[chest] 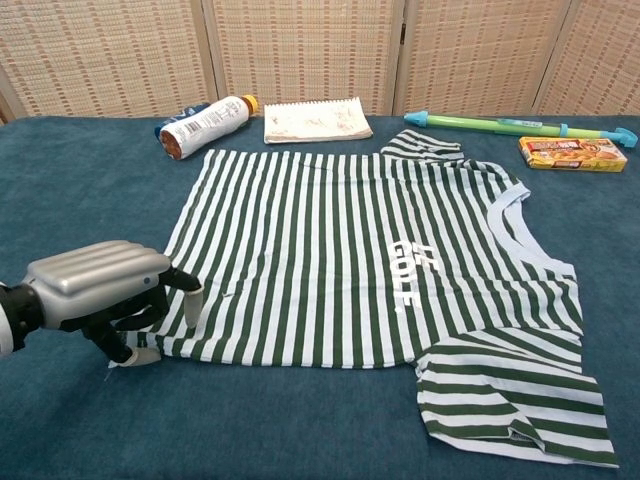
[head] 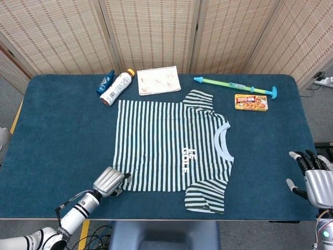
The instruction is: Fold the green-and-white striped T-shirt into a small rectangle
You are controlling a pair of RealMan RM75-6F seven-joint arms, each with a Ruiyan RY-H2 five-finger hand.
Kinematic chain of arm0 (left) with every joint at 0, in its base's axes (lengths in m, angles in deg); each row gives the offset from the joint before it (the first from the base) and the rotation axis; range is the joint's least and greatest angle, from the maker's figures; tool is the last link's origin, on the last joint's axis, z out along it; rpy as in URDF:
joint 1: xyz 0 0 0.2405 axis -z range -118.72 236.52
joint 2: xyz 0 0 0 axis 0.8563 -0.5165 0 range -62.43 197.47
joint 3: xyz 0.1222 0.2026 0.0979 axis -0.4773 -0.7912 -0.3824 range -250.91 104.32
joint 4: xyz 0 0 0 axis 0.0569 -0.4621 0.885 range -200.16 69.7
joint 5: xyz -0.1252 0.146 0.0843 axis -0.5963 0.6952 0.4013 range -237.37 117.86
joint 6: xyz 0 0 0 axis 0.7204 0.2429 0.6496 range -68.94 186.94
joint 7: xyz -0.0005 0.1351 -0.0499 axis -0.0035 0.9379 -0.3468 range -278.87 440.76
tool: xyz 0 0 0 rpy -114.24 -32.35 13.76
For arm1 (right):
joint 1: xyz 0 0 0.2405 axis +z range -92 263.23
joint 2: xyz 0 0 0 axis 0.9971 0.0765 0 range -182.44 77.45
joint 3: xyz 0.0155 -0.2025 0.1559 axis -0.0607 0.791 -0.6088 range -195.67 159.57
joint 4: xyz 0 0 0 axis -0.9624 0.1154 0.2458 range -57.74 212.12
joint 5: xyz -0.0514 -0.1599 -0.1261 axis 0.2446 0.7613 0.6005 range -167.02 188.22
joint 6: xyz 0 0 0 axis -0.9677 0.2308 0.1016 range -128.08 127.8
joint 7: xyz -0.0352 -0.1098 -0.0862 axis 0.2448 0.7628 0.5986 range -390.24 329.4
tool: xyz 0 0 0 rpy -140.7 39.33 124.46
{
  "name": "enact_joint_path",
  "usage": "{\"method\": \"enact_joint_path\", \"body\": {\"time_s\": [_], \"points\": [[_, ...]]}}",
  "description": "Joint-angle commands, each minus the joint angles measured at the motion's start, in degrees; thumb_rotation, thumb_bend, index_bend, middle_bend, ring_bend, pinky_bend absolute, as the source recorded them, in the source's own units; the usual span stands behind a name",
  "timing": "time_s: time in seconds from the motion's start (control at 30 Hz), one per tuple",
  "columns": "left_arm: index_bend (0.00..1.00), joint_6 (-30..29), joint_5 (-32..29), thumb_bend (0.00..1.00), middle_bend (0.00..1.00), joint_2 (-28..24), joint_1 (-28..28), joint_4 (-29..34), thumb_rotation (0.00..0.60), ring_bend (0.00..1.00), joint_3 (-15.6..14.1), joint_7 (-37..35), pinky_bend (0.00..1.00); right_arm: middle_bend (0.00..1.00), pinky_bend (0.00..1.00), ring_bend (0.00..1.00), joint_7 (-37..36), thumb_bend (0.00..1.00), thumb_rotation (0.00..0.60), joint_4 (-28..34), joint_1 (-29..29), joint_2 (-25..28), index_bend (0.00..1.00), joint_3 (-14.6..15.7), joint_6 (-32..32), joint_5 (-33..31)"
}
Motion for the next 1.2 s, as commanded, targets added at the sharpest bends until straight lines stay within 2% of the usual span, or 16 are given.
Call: {"method": "enact_joint_path", "body": {"time_s": [0.03,0.27,0.53,0.73,0.9,0.97,1.03,1.13,1.2], "points": [[0.49,-0.1,0.2,0.33,0.92,0.1,0.1,-0.1,0.6,0.87,-0.1,-0.2,1.0,0.2,0.22,0.14,0.0,0.25,0.6,0.0,0.0,0.0,0.17,0.0,0.0,0.0],[0.52,-0.1,0.5,0.4,0.92,0.5,0.4,-0.7,0.6,0.87,-0.5,-0.8,1.0,0.21,0.22,0.14,0.0,0.24,0.6,-0.1,0.1,-0.1,0.17,0.0,0.2,0.0],[0.57,-0.3,0.6,0.53,0.93,1.4,0.7,-1.6,0.6,0.87,-0.5,-1.2,1.0,0.22,0.22,0.14,-0.1,0.24,0.6,-0.3,0.4,-0.3,0.17,0.3,0.7,0.7],[0.59,-1.1,0.9,0.54,0.94,2.0,0.8,-2.1,0.6,0.88,-0.4,-1.6,1.0,0.24,0.22,0.15,-0.4,0.24,0.6,-0.9,1.6,-0.6,0.17,1.1,1.5,3.5],[0.6,-2.0,1.3,0.54,0.95,2.5,0.6,-2.6,0.6,0.89,-0.4,-1.7,1.0,0.3,0.25,0.2,-0.4,0.25,0.6,-2.1,3.3,-1.5,0.17,2.0,2.4,7.4],[0.6,-2.3,1.4,0.54,0.95,2.7,0.5,-2.7,0.6,0.89,-0.4,-1.8,1.0,0.34,0.32,0.25,0.0,0.25,0.6,-2.9,4.2,-2.4,0.17,2.4,2.6,9.6],[0.61,-2.7,1.4,0.54,0.95,2.8,0.4,-2.7,0.6,0.89,-0.4,-1.9,1.0,0.38,0.43,0.34,0.4,0.24,0.6,-3.7,5.2,-3.3,0.19,2.8,3.1,11.2],[0.61,-3.2,1.7,0.54,0.96,3.0,0.2,-2.8,0.6,0.89,-0.5,-2.2,1.0,0.49,0.68,0.52,0.5,0.25,0.6,-4.4,6.7,-4.7,0.23,3.7,5.2,12.8],[0.61,-3.4,1.8,0.54,0.96,3.1,0.1,-2.8,0.6,0.9,-0.6,-2.2,1.0,0.6,0.86,0.68,0.5,0.25,0.6,-4.7,7.5,-5.5,0.26,4.1,6.4,13.5]]}}
